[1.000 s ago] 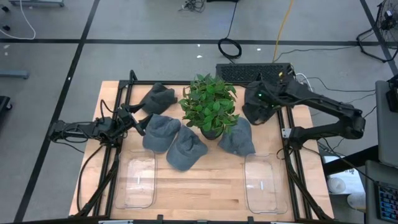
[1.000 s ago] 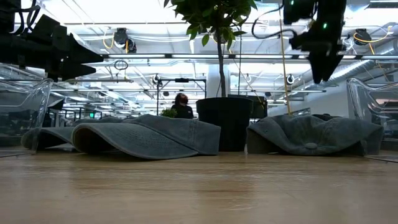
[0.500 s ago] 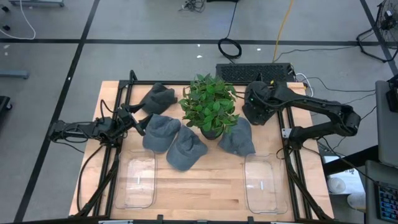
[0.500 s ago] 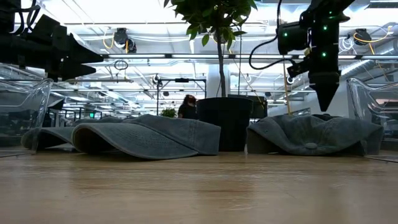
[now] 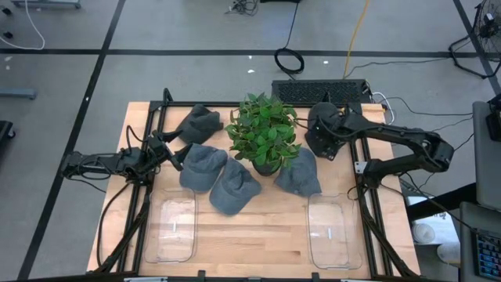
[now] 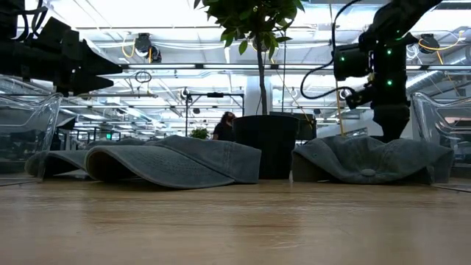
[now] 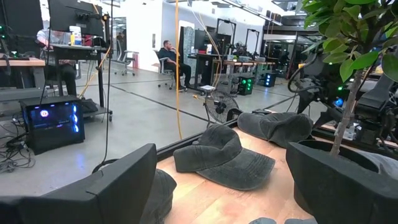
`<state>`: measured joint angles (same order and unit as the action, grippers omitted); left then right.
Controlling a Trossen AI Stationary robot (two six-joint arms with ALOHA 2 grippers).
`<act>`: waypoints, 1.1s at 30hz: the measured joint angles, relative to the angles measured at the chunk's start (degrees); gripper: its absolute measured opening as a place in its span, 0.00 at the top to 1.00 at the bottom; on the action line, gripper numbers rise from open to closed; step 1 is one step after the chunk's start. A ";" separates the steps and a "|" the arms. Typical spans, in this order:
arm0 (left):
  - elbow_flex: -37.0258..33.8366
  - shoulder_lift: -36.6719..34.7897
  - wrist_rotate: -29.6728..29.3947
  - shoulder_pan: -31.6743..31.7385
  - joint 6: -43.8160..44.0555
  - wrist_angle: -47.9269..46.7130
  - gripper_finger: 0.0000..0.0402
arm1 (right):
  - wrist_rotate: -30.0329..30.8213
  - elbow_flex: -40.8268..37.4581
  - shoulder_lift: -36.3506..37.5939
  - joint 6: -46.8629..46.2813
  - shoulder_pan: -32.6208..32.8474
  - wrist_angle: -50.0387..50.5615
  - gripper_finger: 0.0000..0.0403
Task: Pick & Place hat
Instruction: Put the right black cap into the right transparent bin
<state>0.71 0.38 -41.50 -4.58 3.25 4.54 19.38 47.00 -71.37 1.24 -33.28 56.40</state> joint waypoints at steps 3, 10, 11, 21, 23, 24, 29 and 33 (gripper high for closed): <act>0.00 0.00 0.00 -0.02 0.00 -0.02 0.09 | -0.17 -0.29 0.00 -0.18 -0.69 -0.04 0.25; 0.00 -0.01 0.00 -0.01 0.00 -0.01 0.09 | -0.17 -0.31 0.00 1.78 -2.80 -2.88 0.40; 0.00 0.00 0.00 -0.02 0.00 -0.02 0.09 | -0.17 -0.31 0.00 1.72 -2.92 -3.06 0.43; 0.00 0.00 0.00 -0.02 0.00 -0.01 0.09 | -0.02 -0.31 0.00 3.23 -3.04 -2.62 0.87; 0.00 0.00 0.00 0.00 0.00 0.00 0.09 | 0.16 -0.31 0.00 3.20 -3.04 -1.27 0.96; 0.00 -0.02 0.00 -0.02 0.00 -0.02 0.09 | 1.06 -0.31 0.00 2.74 -3.01 -0.29 0.96; 0.00 -0.01 0.00 -0.01 0.00 -0.01 0.09 | 6.23 2.39 0.45 -0.04 -1.08 10.30 0.97; 0.00 -0.01 0.00 -0.01 0.00 -0.02 0.09 | 6.30 7.03 2.11 -2.79 1.40 17.39 0.97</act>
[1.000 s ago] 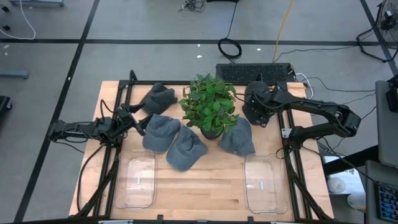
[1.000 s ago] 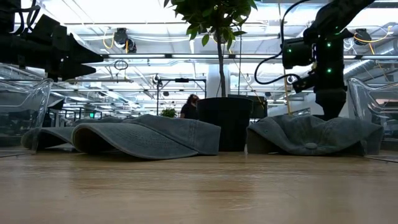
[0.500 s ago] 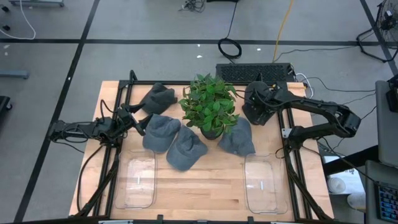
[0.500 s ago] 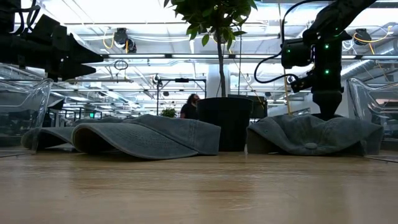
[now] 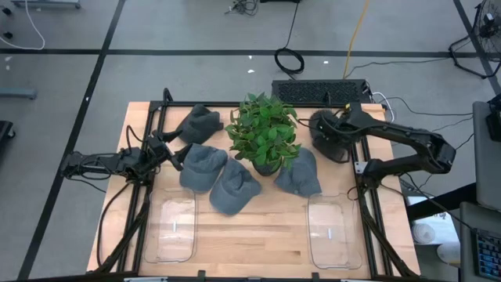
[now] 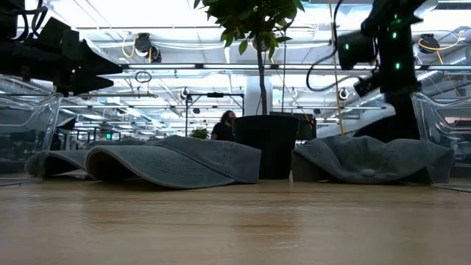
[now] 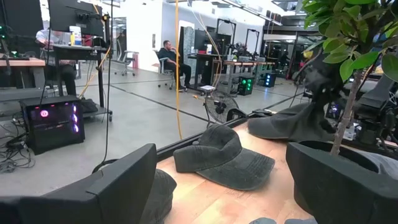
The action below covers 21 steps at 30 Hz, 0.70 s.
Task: Pick & Place hat
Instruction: Put the right black cap into the right transparent bin
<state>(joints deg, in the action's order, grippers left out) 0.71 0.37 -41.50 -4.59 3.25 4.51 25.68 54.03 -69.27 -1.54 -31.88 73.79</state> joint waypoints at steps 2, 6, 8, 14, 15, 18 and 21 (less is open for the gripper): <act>0.00 0.00 0.00 0.01 0.00 0.01 0.09 | 0.37 2.78 0.81 -1.08 1.06 2.87 0.97; 0.00 0.01 0.00 0.01 0.00 0.02 0.09 | 3.67 8.92 1.28 -2.93 3.22 9.83 0.97; 0.00 0.01 0.00 0.00 0.00 0.00 0.09 | 5.04 12.07 1.28 -3.23 4.04 13.58 0.97; 0.00 0.00 0.00 0.00 0.00 0.02 0.09 | 5.11 20.78 1.87 -3.70 6.12 16.15 0.97; 0.00 -0.01 0.00 0.00 0.00 0.01 0.09 | 5.21 22.20 1.95 -4.08 6.24 16.28 0.97; 0.00 0.01 0.00 -0.01 0.00 0.02 0.09 | 5.85 26.07 1.91 -5.90 6.51 16.29 0.97; 0.00 0.01 0.00 0.01 0.00 0.02 0.09 | 8.28 29.70 1.91 -6.77 6.51 16.20 0.97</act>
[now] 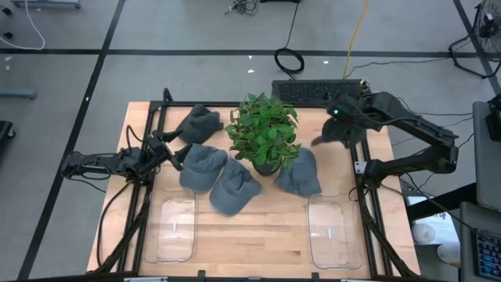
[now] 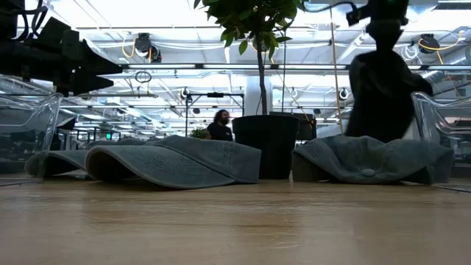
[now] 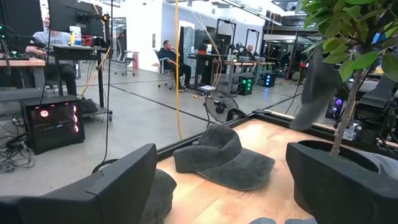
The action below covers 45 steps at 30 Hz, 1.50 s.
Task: Pick & Place hat
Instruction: Put the right black cap into the right transparent bin
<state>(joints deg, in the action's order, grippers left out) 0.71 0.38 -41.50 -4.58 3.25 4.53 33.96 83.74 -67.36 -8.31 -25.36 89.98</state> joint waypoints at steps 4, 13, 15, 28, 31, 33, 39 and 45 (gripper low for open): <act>0.00 0.00 0.00 -0.02 0.00 0.00 0.09 | 5.33 4.54 -0.02 2.13 0.00 0.00 0.97; 0.00 -0.02 0.00 0.00 0.00 -0.02 0.09 | 9.91 13.41 -0.32 12.77 0.00 -2.02 0.97; 0.00 -0.01 0.00 -0.01 0.00 -0.01 0.09 | 10.97 14.90 -0.30 15.02 0.00 -2.98 0.97; 0.00 0.00 0.00 0.00 0.00 -0.02 0.09 | 12.93 26.76 -0.65 23.05 0.00 -13.69 0.97; 0.00 -0.02 0.00 -0.01 0.00 -0.02 0.09 | 12.95 29.02 -0.97 25.58 0.00 -16.79 0.97; 0.00 0.00 0.00 -0.02 0.00 -0.02 0.09 | 13.67 30.23 -1.24 27.24 0.00 -19.37 0.97; 0.00 -0.02 0.00 0.00 0.00 -0.02 0.09 | 15.53 33.11 -2.08 33.03 0.00 -29.30 0.97; 0.00 -0.01 0.00 -0.01 0.00 -0.02 0.09 | 15.52 33.89 -2.16 40.39 0.00 -42.40 0.97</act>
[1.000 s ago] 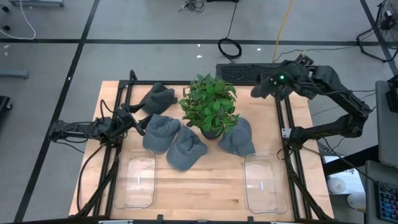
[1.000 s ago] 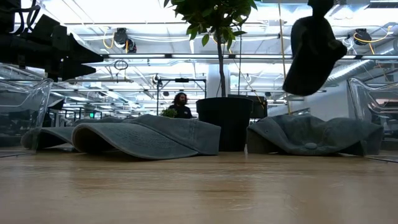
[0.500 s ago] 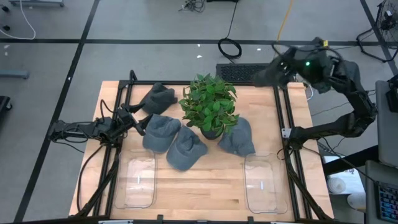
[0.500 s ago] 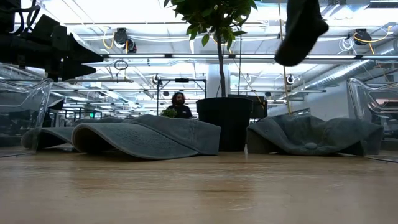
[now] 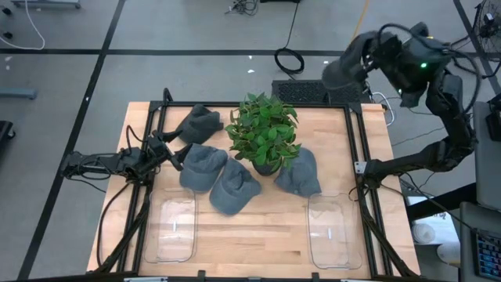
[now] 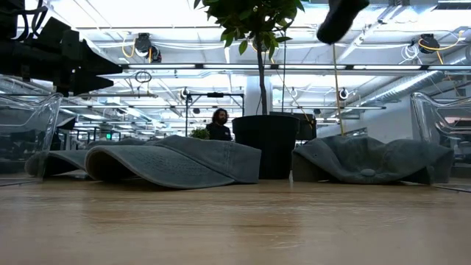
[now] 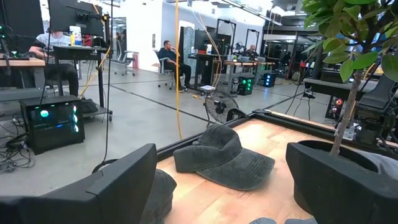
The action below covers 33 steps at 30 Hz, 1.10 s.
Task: Pick & Place hat
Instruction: Put the right black cap into the right transparent bin
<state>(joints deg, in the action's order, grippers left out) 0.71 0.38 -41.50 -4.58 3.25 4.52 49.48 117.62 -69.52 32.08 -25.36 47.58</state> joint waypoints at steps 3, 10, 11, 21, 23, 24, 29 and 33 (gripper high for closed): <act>0.00 0.00 0.00 -0.01 0.00 -0.01 0.09 | 0.01 0.00 -0.02 5.34 0.00 -6.34 0.97; 0.00 -0.02 0.01 -0.01 0.00 -0.01 0.09 | 0.04 0.00 -0.02 15.57 0.34 -17.08 0.97; 0.00 0.01 0.00 0.01 0.00 -0.01 0.09 | 0.02 0.00 -0.02 16.65 0.78 -17.88 0.97; 0.00 0.01 0.00 0.00 0.00 -0.01 0.09 | -11.74 -0.02 -0.09 17.93 7.65 -19.33 0.97; 0.00 0.01 0.01 -0.01 0.00 0.00 0.09 | -13.84 -0.02 -0.14 16.94 9.69 -19.47 0.97; 0.00 0.01 0.01 0.01 0.00 -0.01 0.09 | -14.63 -0.02 -0.20 16.21 10.66 -19.75 0.97; 0.00 -0.01 0.01 0.01 0.00 0.00 0.09 | -15.54 -0.04 -0.16 12.12 15.90 -22.84 0.97; 0.00 -0.01 0.01 0.01 0.00 -0.01 0.09 | -16.64 -0.04 0.00 9.77 20.99 -23.80 0.97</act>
<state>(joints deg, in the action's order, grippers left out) 0.71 0.37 -41.48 -4.58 3.25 4.51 32.84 117.58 -69.52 41.85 -4.37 23.78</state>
